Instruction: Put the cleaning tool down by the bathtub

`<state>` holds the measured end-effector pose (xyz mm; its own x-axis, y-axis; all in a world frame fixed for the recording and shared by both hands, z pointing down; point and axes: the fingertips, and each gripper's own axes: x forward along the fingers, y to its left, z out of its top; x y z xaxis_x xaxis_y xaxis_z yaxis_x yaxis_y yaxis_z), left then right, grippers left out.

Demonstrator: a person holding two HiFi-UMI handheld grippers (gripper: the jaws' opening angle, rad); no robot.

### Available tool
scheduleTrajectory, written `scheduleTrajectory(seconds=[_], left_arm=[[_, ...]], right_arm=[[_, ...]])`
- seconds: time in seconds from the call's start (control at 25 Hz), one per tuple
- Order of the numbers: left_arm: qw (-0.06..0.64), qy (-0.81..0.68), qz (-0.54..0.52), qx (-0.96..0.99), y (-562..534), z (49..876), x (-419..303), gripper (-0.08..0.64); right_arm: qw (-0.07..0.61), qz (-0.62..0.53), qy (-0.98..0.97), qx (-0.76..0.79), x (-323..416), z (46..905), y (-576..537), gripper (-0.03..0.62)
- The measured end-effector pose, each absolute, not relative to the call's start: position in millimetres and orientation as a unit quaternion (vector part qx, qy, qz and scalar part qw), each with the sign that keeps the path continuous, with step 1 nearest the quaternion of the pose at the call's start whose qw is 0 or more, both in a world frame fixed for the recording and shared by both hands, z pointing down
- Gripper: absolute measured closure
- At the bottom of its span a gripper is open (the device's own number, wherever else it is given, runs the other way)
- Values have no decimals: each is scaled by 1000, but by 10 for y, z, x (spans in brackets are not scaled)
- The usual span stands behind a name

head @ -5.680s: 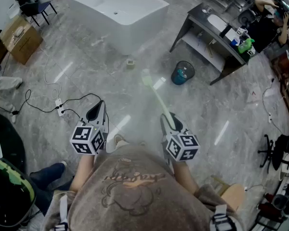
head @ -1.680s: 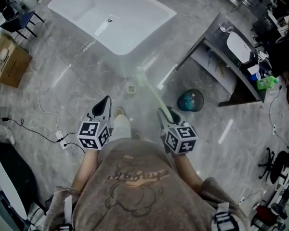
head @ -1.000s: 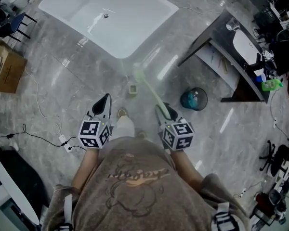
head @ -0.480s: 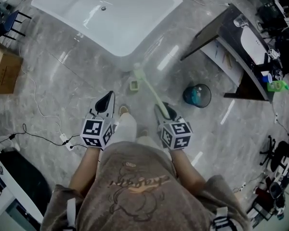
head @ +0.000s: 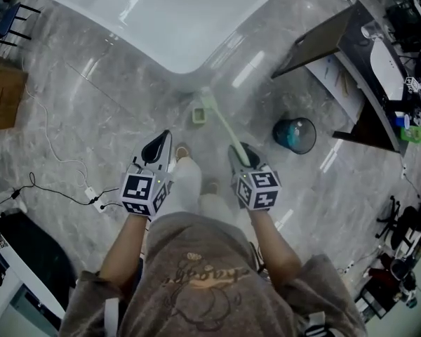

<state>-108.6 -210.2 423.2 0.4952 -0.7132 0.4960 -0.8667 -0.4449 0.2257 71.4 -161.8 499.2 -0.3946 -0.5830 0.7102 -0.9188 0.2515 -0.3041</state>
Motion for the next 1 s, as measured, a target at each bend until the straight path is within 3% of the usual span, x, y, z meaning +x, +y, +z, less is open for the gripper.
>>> scheduleTrajectory(seconds=[1.0], left_arm=[[248,-440,180,844,-2506,5737,-1067,557]], right_arm=[[296,400,-727,473,312,7210,-2096,477]])
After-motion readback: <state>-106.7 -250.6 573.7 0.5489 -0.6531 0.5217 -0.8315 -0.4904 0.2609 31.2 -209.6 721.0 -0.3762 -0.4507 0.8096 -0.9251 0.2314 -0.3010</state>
